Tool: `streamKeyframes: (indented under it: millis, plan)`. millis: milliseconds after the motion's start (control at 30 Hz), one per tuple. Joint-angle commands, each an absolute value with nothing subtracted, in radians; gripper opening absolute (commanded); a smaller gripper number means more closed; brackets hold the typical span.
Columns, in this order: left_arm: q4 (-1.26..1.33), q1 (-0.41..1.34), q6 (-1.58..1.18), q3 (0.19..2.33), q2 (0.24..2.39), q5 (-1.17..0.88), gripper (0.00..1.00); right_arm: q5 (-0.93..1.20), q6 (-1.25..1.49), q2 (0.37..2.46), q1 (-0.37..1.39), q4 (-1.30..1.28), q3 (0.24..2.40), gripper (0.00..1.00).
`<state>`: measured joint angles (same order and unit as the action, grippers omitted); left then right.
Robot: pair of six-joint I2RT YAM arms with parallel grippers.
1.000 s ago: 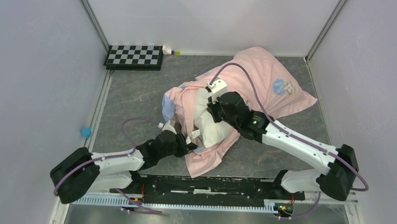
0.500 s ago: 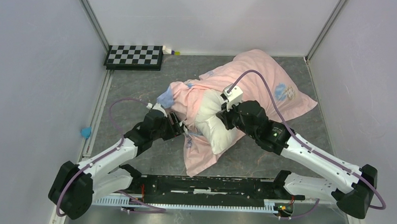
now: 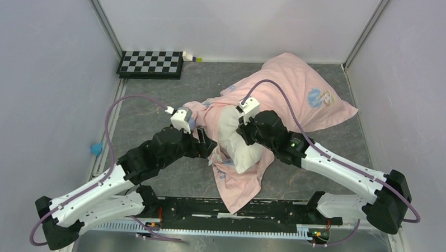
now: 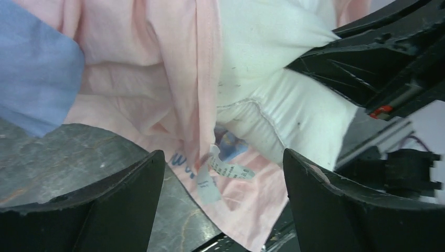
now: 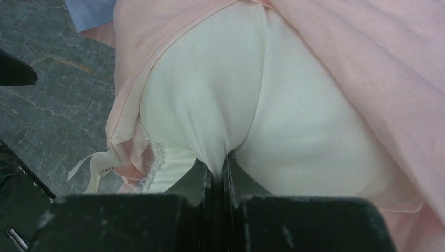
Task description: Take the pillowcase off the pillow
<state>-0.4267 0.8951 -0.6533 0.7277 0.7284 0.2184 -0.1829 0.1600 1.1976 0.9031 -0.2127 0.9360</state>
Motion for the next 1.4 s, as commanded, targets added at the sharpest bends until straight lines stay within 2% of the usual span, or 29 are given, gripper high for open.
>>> streamKeyframes:
  millis: [0,200,500,533,600,700,1000,1267,1367]
  plan:
    - [-0.528,0.932,-0.550,0.839,0.810,0.380,0.89,-0.155,0.161,1.197,0.892,-0.060,0.961,0.00]
    - [-0.533,0.932,-0.459,0.958,0.958,0.490,0.91,-0.119,0.170,1.185,0.891,-0.050,0.945,0.00]
    - [-0.402,0.925,-0.425,0.970,1.126,0.611,0.85,-0.074,0.181,1.153,0.891,-0.047,0.904,0.00]
    - [-0.393,0.917,-0.419,0.975,1.147,0.622,0.83,-0.069,0.181,1.148,0.891,-0.049,0.902,0.00]
    - [-0.382,0.874,-0.415,0.984,1.178,0.620,0.71,-0.060,0.182,1.138,0.893,-0.059,0.899,0.00]
    - [-0.346,0.759,-0.431,0.972,1.220,0.543,0.61,-0.054,0.181,1.113,0.892,-0.082,0.887,0.00]
    - [-0.255,0.460,-0.517,0.908,1.343,0.364,0.52,-0.125,0.148,0.963,0.892,-0.240,0.881,0.00]
    - [-0.094,0.362,-0.581,0.802,1.423,0.181,0.48,-0.279,0.149,0.855,0.891,-0.257,0.944,0.00]
    - [-0.031,0.332,-0.612,0.801,1.486,0.046,0.48,-0.288,0.157,0.830,0.891,-0.212,0.970,0.00]
